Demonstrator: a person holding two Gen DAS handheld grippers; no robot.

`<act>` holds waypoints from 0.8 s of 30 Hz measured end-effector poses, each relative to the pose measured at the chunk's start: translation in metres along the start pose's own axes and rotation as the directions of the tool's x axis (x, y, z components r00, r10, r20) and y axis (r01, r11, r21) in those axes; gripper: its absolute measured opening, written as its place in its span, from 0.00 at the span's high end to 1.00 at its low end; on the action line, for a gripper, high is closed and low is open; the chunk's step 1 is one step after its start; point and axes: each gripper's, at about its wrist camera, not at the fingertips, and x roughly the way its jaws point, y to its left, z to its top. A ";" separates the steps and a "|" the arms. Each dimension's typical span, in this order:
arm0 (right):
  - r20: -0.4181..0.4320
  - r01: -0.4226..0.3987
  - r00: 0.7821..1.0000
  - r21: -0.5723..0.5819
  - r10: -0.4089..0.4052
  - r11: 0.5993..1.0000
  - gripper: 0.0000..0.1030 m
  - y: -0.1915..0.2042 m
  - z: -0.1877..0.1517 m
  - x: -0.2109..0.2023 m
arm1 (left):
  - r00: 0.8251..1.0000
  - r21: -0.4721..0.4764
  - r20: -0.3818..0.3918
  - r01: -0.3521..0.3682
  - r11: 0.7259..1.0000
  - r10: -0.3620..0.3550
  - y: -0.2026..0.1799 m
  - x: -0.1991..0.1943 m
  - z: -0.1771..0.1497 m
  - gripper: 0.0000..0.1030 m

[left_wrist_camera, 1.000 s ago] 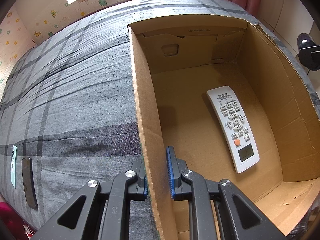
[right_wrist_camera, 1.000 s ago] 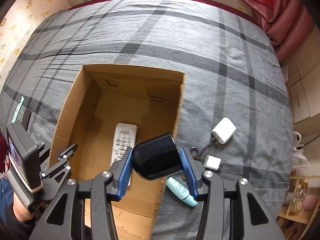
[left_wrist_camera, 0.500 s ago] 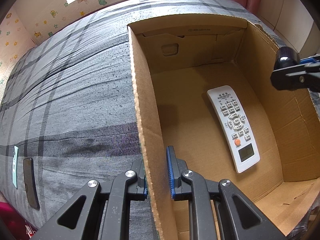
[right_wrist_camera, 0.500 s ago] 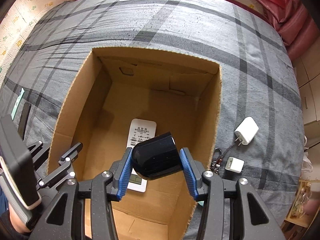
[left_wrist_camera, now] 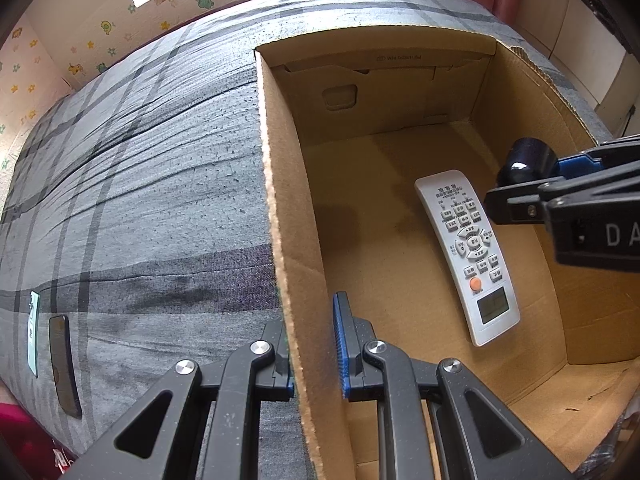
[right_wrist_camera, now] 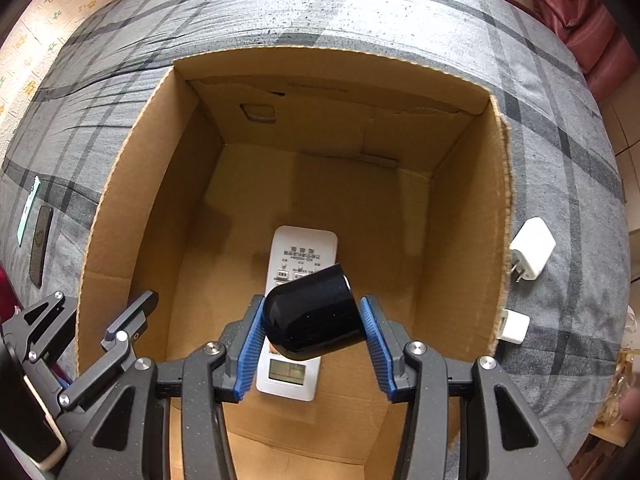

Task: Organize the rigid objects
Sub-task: 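Lower the black cap into the box and open the right gripper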

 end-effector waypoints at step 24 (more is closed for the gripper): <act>0.004 0.001 1.000 -0.019 -0.001 1.000 0.44 0.011 0.001 0.004 | 1.000 -0.011 0.001 0.006 1.000 -0.006 0.002 0.002 -0.002 0.85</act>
